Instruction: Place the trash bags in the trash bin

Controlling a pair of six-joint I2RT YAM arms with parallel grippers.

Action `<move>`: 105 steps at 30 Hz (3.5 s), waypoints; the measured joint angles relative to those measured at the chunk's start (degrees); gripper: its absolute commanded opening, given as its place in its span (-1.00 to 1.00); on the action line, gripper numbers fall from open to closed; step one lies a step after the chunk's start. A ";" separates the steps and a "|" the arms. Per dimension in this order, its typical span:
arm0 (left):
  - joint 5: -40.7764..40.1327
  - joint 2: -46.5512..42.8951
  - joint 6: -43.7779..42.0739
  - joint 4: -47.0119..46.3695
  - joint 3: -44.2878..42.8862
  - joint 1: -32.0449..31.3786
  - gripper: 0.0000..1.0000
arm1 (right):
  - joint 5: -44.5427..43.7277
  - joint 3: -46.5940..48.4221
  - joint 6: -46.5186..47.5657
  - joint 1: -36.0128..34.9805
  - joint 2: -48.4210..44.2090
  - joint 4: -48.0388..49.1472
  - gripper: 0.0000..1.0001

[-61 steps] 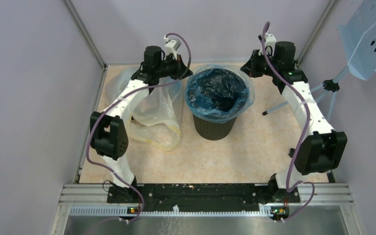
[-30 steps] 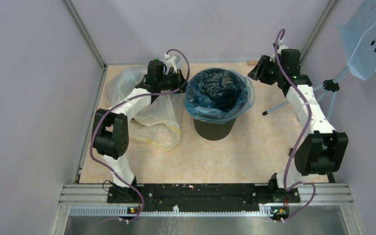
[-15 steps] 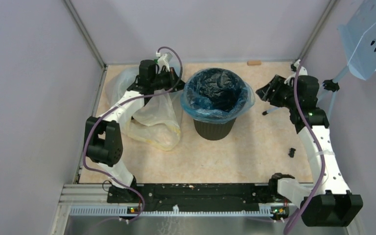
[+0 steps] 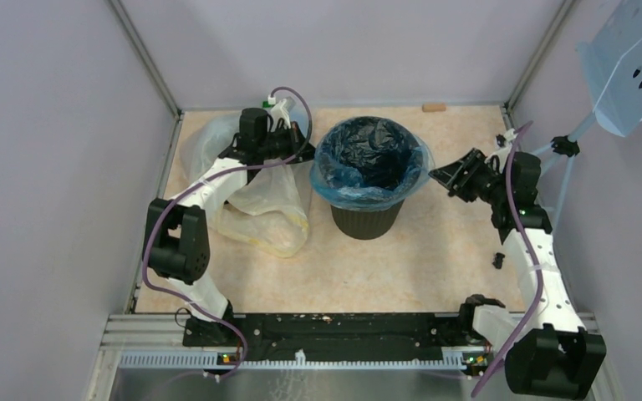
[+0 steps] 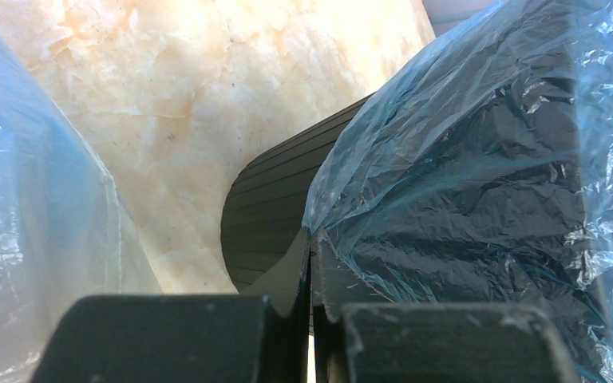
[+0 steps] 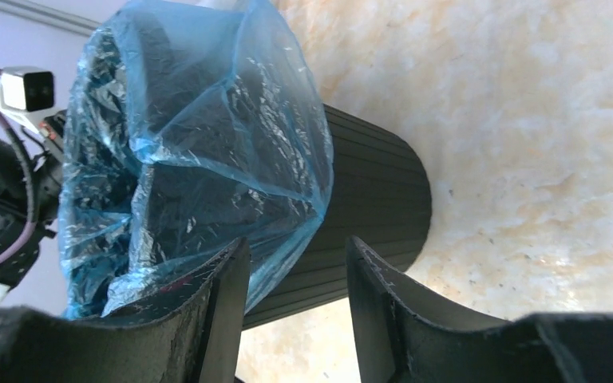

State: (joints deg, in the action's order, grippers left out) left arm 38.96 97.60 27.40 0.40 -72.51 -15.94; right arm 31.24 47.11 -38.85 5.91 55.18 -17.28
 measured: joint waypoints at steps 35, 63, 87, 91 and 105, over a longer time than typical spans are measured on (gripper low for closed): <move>1.03 0.26 0.59 0.02 0.07 0.00 -1.00 | 4.24 -8.28 -7.28 0.15 8.46 15.23 -1.00; -3.17 -2.58 2.84 0.09 6.47 0.02 0.09 | -30.45 40.72 22.86 -32.35 17.90 -25.83 -1.00; -14.91 -49.33 40.13 -21.03 48.00 -16.65 0.51 | -32.68 43.95 27.80 -41.51 34.40 -33.09 -1.00; -20.28 -48.50 44.06 -27.23 48.70 -20.11 0.46 | -32.68 44.57 28.30 -41.55 36.33 -32.65 -1.00; -27.74 -39.82 47.60 -39.34 49.42 -22.75 -0.10 | -32.13 44.54 28.83 -41.81 38.14 -31.52 -1.00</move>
State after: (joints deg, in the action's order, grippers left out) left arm 11.22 57.78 75.00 -38.94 -23.09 -38.70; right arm -0.89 91.66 -10.02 -35.90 93.32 -48.80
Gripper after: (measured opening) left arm 0.469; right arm 0.004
